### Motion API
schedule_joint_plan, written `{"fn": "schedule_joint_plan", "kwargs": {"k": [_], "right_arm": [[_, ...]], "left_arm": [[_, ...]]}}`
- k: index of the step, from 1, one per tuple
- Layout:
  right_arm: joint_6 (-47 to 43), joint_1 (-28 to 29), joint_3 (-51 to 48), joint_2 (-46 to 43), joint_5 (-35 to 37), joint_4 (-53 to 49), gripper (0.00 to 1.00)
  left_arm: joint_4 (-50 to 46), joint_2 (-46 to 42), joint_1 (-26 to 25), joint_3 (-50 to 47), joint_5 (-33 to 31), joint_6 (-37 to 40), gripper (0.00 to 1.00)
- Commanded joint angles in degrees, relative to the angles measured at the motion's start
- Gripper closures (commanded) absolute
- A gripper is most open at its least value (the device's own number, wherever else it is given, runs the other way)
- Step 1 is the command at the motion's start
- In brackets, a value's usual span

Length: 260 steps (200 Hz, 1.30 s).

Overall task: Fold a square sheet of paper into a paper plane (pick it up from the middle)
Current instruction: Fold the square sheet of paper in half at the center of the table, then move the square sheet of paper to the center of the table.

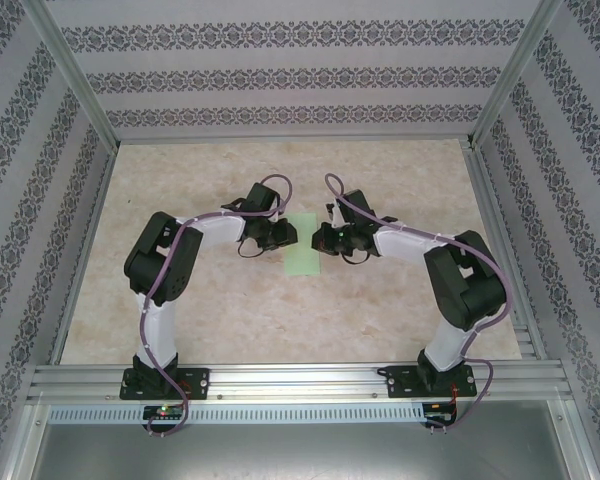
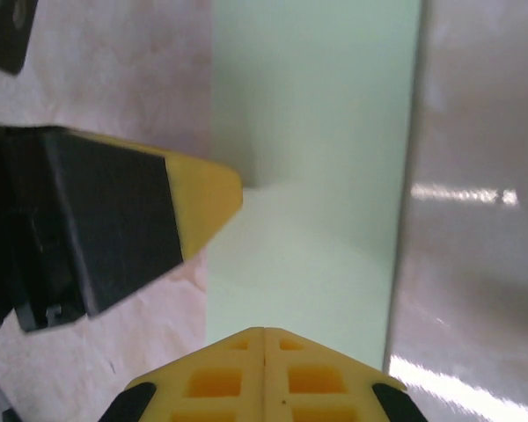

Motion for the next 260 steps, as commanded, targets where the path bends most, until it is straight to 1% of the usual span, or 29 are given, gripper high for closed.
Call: {"fn": "schedule_joint_plan", "kwargs": {"k": [1,22,49,65,87,104,127,144,156,177,200,212,235,260], "right_arm": [[-1.6,1.0,2.4,3.0,6.2,-4.7,0.98],[-1.6,1.5,3.4,4.7,6.3,-4.8,0.98],[-0.9,3.3,4.3,6.4,7.3,-7.4,0.98],[1.0,4.3,3.9,6.8,8.8,-8.9,0.99],[6.3,6.2,2.2,6.4,11.4,-9.9,1.0],[11.1,8.9,1.3,6.5,11.8,-9.7,1.0],[17.5,13.3,1.7,7.1,11.6,-7.8,1.0],[19.2,16.7,5.3,8.2,12.3,-8.1,1.0],[19.1,17.8,8.3,8.9,12.8,-8.1,1.0],[19.1,16.5,8.6,7.9,12.6,-4.1,1.0],[16.2,13.6,3.8,3.4,10.3,2.9,1.0],[13.6,12.1,1.6,1.4,8.5,4.2,1.0],[8.8,8.8,-1.4,-0.4,5.8,3.9,1.0],[6.5,6.2,-3.7,-1.1,2.0,5.9,1.0]], "left_arm": [[-3.2,-4.6,-0.2,-0.2,-2.1,-1.3,0.73],[-2.1,-7.4,0.6,-3.8,-3.7,-2.8,0.7],[-0.5,-11.8,1.5,-9.1,-5.2,-4.0,0.69],[-0.3,-14.3,1.8,-11.8,-7.1,-4.5,0.68],[-0.5,-17.2,1.8,-14.7,-8.7,-4.7,0.66],[-1.3,-19.8,2.0,-17.1,-10.1,-4.7,0.63],[-2.1,-24.6,2.8,-21.0,-12.1,-4.5,0.62],[-2.2,-28.8,3.8,-24.5,-13.0,-4.8,0.61],[-2.6,-31.5,4.1,-26.5,-13.3,-4.9,0.61],[-2.0,-35.2,4.1,-29.0,-11.7,-4.7,0.64],[-2.2,-38.0,2.8,-30.1,-10.8,-4.2,0.7],[-2.6,-38.5,1.5,-29.8,-10.9,-3.9,0.73],[-0.9,-36.4,-1.8,-28.5,-9.6,-5.2,0.79],[5.0,-31.4,-5.4,-27.5,-7.8,-9.0,0.89]]}}
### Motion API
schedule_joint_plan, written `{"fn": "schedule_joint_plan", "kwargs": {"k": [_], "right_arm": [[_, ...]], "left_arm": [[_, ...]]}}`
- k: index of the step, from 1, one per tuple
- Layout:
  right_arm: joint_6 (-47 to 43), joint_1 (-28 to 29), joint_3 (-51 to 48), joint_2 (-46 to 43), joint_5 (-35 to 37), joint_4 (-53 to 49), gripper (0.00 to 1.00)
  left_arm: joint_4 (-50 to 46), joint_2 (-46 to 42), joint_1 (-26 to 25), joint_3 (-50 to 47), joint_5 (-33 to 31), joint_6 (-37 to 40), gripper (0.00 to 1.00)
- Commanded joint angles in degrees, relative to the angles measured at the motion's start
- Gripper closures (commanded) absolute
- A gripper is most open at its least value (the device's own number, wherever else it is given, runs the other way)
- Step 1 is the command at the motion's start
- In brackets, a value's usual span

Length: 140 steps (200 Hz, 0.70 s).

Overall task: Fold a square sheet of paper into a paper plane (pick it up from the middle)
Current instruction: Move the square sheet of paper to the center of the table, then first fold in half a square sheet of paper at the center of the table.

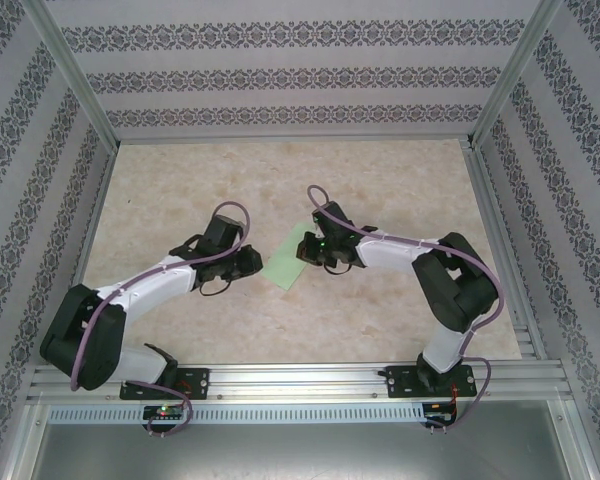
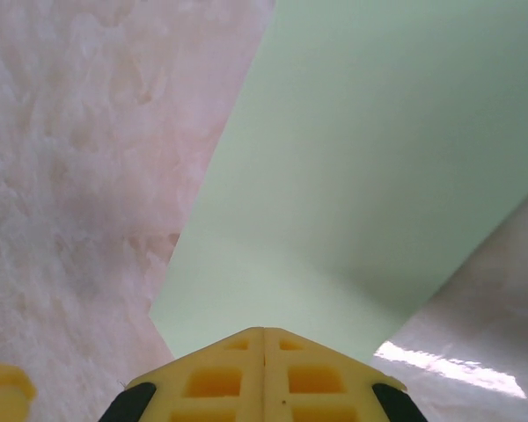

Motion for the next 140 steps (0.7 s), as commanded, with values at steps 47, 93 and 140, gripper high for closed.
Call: {"fn": "schedule_joint_plan", "kwargs": {"k": [47,93,140], "right_arm": [[-6.4,-2.8,-1.9,1.7,-9.8,5.8,1.0],[-6.0,-3.1,-1.2,4.6,-10.8,6.6,1.0],[-6.3,-3.3,-0.1,7.3,-11.8,5.7,1.0]], "left_arm": [[14.8,13.9,-7.0,5.6,5.6,-8.7,1.0],[16.1,18.2,-7.4,6.6,6.2,-10.6,1.0],[16.2,20.5,-7.5,7.1,6.1,-10.6,1.0]]}}
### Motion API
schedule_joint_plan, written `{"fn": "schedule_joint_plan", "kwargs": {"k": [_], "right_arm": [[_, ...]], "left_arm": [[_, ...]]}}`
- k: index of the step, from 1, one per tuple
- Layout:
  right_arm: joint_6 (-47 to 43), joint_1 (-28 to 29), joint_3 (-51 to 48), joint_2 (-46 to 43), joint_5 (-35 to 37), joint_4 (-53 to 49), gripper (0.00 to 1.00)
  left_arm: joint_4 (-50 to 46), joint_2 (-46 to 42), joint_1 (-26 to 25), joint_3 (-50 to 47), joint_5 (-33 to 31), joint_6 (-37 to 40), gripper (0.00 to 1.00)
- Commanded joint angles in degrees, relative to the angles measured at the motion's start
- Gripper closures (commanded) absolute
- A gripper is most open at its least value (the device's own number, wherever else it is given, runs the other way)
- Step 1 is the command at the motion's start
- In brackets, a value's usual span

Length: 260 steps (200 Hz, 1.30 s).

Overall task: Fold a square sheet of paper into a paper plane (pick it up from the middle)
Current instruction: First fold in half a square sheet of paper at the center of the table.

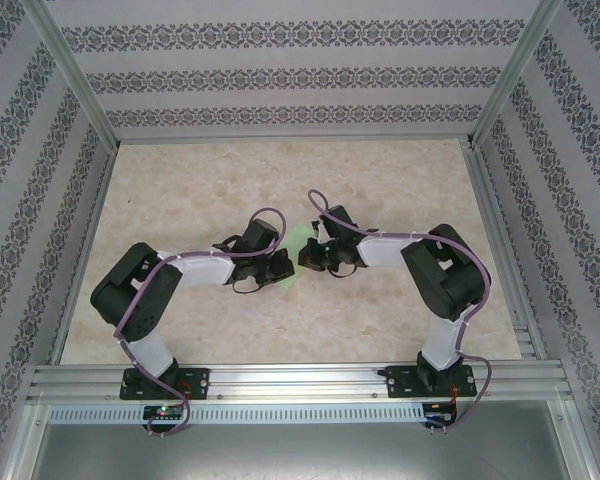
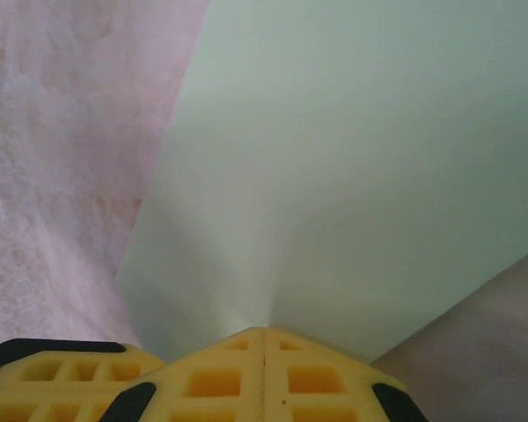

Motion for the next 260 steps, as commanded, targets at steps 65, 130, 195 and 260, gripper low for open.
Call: {"fn": "schedule_joint_plan", "kwargs": {"k": [65,130,195,260], "right_arm": [[-3.0,-0.7,2.7,2.9,-0.5,-3.6,1.0],[-4.6,-2.0,4.2,5.2,0.9,-5.8,1.0],[-6.0,-7.3,7.0,8.0,1.8,-6.7,1.0],[-7.2,-12.1,10.5,9.9,3.8,-9.1,1.0]], "left_arm": [[1.1,3.1,-0.6,1.5,0.5,-0.3,1.0],[-9.2,2.8,-0.6,0.1,-2.8,1.0,1.0],[-12.0,1.5,-0.6,-3.2,-4.3,0.9,1.0],[-11.4,1.5,-0.6,-4.5,-4.0,0.6,1.0]]}}
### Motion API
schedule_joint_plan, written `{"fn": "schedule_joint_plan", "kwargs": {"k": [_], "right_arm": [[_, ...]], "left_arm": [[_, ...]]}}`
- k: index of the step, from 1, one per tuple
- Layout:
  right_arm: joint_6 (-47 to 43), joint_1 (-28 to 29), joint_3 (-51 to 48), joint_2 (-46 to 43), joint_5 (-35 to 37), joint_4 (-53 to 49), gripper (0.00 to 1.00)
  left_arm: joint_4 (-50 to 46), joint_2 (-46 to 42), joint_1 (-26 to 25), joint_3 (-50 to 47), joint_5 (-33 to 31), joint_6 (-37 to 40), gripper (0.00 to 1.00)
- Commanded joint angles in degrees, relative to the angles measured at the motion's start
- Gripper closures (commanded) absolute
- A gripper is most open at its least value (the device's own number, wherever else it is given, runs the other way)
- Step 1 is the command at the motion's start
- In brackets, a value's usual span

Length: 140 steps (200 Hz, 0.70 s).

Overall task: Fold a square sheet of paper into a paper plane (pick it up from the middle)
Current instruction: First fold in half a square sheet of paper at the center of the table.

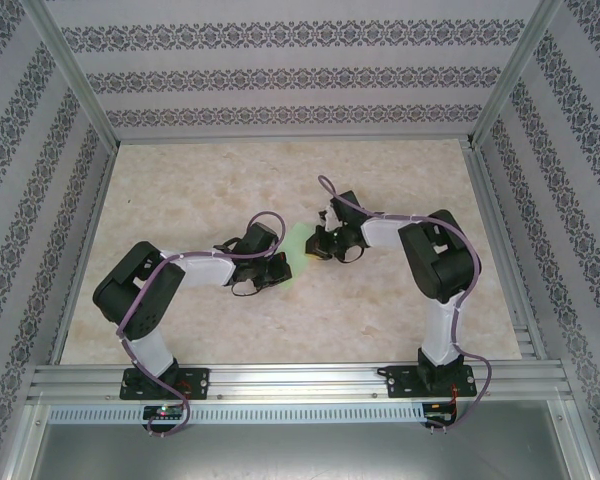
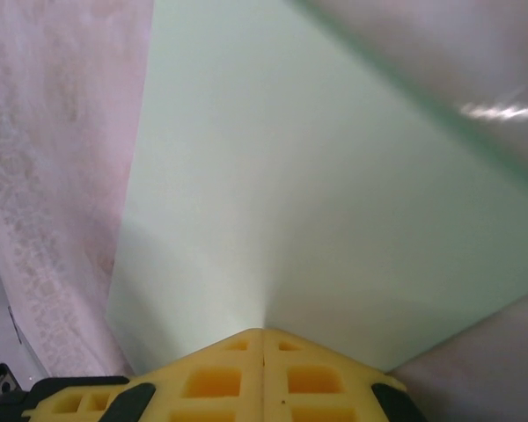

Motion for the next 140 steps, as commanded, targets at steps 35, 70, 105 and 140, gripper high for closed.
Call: {"fn": "schedule_joint_plan", "kwargs": {"k": [35,70,105,140], "right_arm": [[-2.3,-6.2,3.7,4.1,11.5,-1.9,1.0],[-2.0,-7.6,6.2,4.0,12.9,-3.6,1.0],[-2.5,-8.3,8.8,4.2,11.7,-4.5,1.0],[-2.8,-7.8,6.1,-3.1,7.1,-1.1,1.0]], "left_arm": [[-9.5,0.8,-0.6,-3.5,-2.2,0.6,1.0],[-9.3,0.7,-0.6,-3.5,-2.2,0.7,1.0],[-9.0,0.8,-0.6,-3.2,-2.1,0.9,1.0],[-7.5,0.0,-0.6,-1.4,-1.6,2.1,1.0]]}}
